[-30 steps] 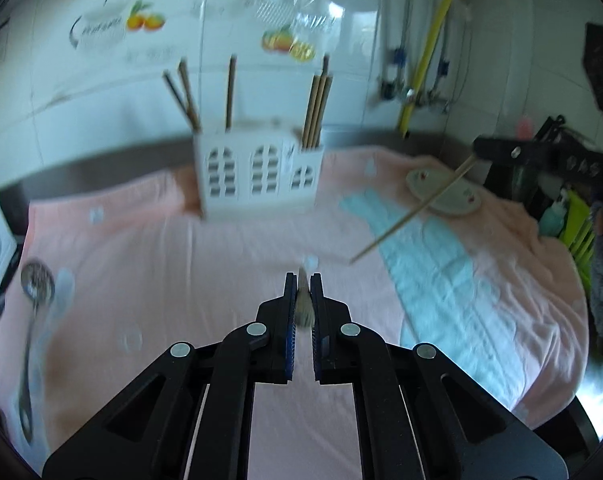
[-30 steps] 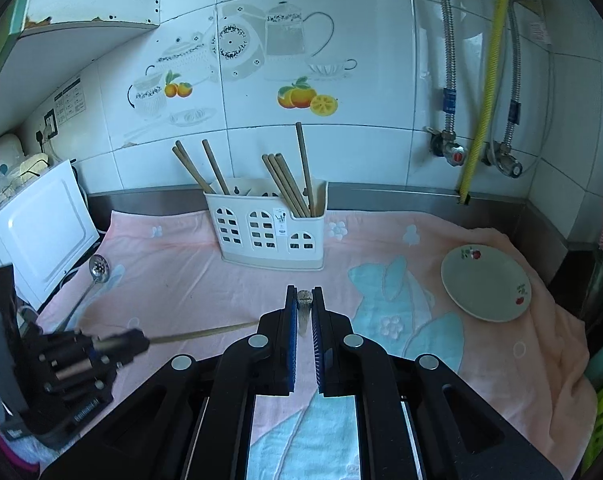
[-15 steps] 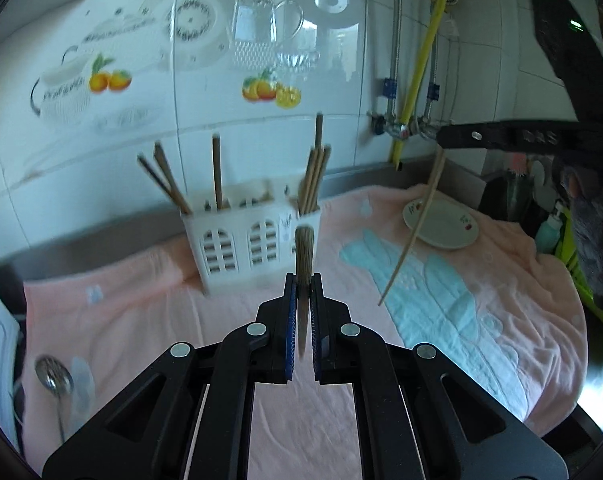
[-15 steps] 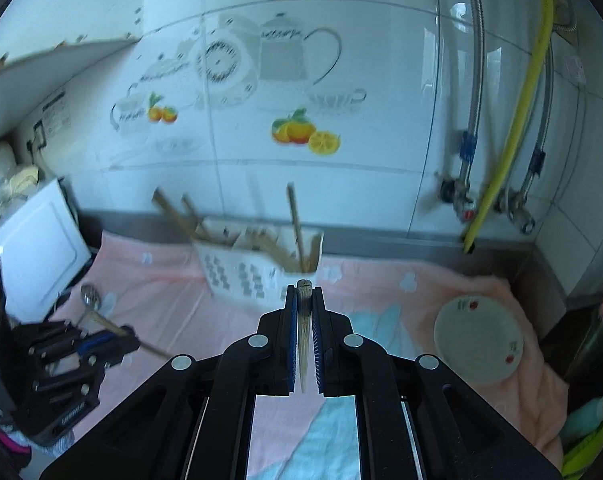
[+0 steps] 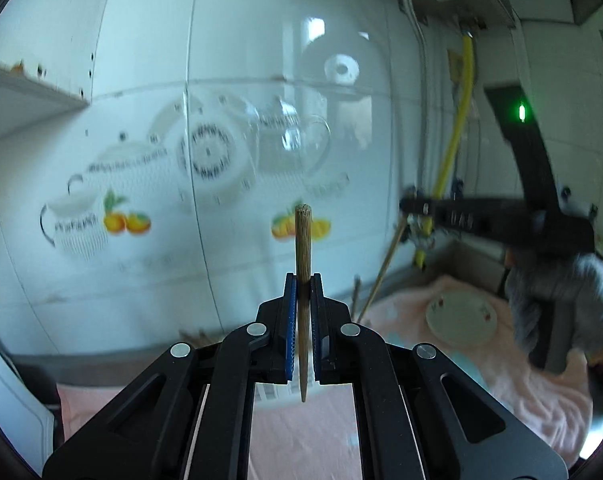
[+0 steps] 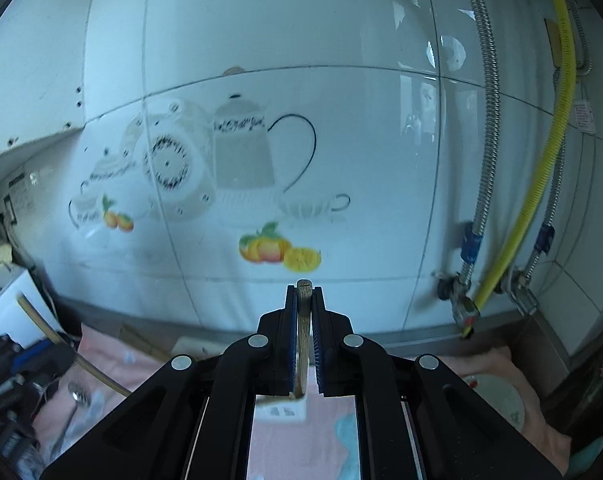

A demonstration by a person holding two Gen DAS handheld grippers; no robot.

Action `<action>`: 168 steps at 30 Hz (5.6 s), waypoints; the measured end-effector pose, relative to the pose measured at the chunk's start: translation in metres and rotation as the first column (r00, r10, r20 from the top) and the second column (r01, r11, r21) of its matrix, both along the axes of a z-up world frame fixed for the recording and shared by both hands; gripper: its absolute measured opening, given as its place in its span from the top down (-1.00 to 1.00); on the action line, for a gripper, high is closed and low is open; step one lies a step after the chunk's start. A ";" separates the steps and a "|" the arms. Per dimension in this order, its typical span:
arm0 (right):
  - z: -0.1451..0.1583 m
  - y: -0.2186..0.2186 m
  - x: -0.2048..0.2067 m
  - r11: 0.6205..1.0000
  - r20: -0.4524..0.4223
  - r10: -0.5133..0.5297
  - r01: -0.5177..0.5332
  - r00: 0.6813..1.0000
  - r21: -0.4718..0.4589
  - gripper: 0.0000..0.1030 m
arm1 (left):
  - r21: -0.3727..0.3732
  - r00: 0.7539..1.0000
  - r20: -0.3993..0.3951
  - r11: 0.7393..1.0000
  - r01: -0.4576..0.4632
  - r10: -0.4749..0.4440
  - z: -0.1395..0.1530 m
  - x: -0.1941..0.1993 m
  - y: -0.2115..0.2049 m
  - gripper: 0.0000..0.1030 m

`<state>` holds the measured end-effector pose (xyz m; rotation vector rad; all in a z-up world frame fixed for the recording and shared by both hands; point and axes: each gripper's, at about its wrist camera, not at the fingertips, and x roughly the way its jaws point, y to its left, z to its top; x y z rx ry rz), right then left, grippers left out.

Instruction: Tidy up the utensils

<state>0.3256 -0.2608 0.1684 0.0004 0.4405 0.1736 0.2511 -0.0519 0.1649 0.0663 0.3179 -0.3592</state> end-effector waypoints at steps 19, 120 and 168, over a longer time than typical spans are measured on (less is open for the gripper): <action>-0.044 0.013 0.033 0.998 -0.075 0.060 -0.062 0.995 -0.025 0.87 | -0.054 0.987 0.016 0.986 -0.160 0.161 -0.008 0.073 0.019 0.90; -0.136 0.015 -0.273 0.994 -0.019 -0.056 0.053 0.998 -0.096 -0.87 | 0.009 0.959 -0.137 0.968 -0.250 0.249 -0.123 -0.204 0.062 -0.90; -0.138 0.011 -0.277 0.995 -0.023 -0.065 0.063 0.998 -0.078 -0.87 | 0.023 0.958 -0.143 0.968 -0.249 0.250 -0.129 -0.210 0.057 -0.90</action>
